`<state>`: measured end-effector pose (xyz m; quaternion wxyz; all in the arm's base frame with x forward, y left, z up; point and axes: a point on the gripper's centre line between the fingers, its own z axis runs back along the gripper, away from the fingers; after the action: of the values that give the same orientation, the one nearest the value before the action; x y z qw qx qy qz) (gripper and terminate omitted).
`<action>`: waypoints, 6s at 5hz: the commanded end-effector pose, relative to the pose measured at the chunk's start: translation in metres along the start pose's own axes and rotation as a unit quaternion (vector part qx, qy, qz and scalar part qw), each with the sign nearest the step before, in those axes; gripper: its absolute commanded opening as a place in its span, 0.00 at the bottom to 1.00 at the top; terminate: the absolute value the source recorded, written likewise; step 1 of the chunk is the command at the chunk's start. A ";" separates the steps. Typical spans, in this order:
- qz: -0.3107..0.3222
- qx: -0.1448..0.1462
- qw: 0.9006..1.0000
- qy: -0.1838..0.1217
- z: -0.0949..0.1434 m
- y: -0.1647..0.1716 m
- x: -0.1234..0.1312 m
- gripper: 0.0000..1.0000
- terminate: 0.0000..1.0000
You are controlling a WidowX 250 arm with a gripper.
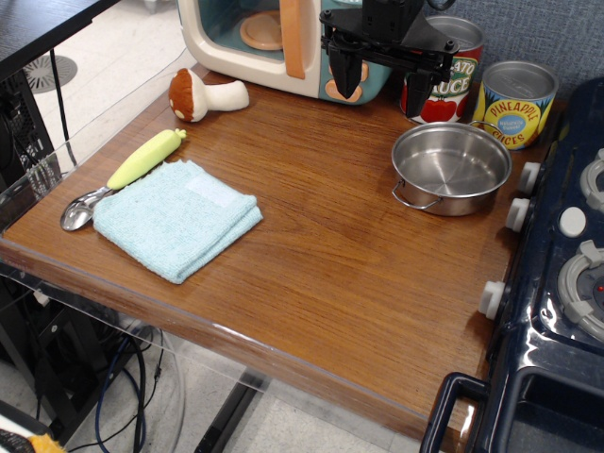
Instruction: Move the pot forward to the edge of the table
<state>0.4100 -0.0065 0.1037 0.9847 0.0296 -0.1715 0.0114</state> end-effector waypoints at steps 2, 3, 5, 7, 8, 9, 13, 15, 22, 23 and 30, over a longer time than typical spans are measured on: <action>0.005 -0.061 0.998 -0.005 -0.012 0.007 -0.002 1.00 0.00; 0.024 -0.077 0.997 0.006 -0.028 0.003 -0.004 1.00 0.00; 0.022 -0.068 0.997 0.024 -0.053 -0.010 -0.004 1.00 0.00; 0.008 -0.052 0.998 0.020 -0.058 -0.025 0.002 0.00 0.00; 0.013 -0.050 0.998 0.019 -0.061 -0.025 0.001 0.00 0.00; 0.016 -0.042 0.999 0.025 -0.063 -0.025 -0.003 0.00 0.00; 0.016 -0.079 0.997 0.003 -0.028 -0.007 -0.009 0.00 0.00; -0.018 -0.109 0.994 -0.007 -0.002 0.002 -0.043 0.00 0.00; -0.108 -0.066 0.991 0.045 -0.014 -0.019 -0.134 1.00 0.00; -0.103 -0.062 0.992 0.043 -0.014 -0.017 -0.133 1.00 0.00; -0.109 -0.028 0.993 -0.030 0.039 -0.006 -0.111 1.00 0.00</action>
<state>0.2880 -0.0209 0.0875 0.9792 0.0210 -0.1717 -0.1059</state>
